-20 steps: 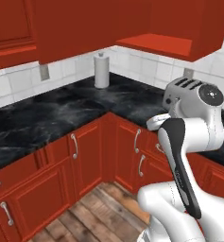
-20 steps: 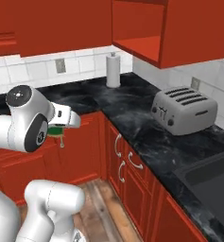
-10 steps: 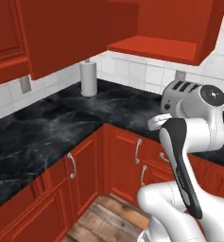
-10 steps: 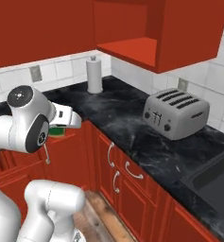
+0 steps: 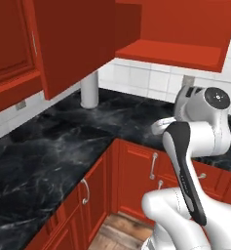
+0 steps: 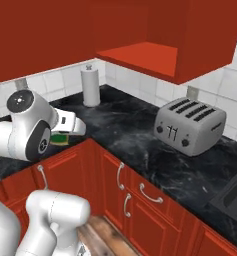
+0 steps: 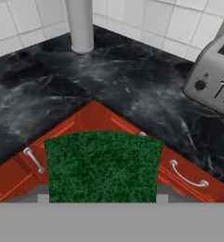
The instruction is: Pick up the sponge and sponge from the sink, and place them back in the cabinet, and close the cabinet door.
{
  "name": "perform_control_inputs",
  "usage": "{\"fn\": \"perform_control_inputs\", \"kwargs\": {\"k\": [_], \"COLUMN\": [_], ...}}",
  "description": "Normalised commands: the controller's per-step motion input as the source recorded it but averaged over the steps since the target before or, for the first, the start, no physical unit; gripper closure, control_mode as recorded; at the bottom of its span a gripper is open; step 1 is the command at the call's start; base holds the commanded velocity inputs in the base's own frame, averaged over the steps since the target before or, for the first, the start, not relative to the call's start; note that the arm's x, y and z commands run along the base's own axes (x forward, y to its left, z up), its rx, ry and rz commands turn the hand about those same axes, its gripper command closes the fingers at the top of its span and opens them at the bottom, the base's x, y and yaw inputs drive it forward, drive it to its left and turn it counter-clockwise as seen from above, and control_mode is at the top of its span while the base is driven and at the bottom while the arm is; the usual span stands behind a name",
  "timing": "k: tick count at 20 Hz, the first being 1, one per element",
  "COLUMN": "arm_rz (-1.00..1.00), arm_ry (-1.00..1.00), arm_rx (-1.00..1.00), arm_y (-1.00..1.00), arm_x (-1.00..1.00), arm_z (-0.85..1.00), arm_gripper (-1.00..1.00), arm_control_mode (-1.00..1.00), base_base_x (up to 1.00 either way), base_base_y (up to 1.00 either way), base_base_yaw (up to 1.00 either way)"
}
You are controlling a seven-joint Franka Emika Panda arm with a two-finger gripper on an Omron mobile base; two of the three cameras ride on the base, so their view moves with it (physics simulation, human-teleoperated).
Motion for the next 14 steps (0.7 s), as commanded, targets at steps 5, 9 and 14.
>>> {"fn": "perform_control_inputs", "kwargs": {"k": [5, 9, 14], "arm_rz": [0.00, 0.00, 0.00], "arm_ry": [0.00, 0.00, 0.00], "arm_rx": [0.00, 0.00, 0.00], "arm_y": [0.00, 0.00, 0.00], "arm_x": [0.00, 0.00, 0.00], "arm_z": [0.00, 0.00, 0.00], "arm_gripper": [1.00, 1.00, 1.00], "arm_control_mode": [1.00, 1.00, 1.00], "base_base_x": [0.38, 0.30, 0.41], "base_base_y": [0.00, 0.00, 0.07], "base_base_yaw": [-0.20, -0.19, -0.23]}}
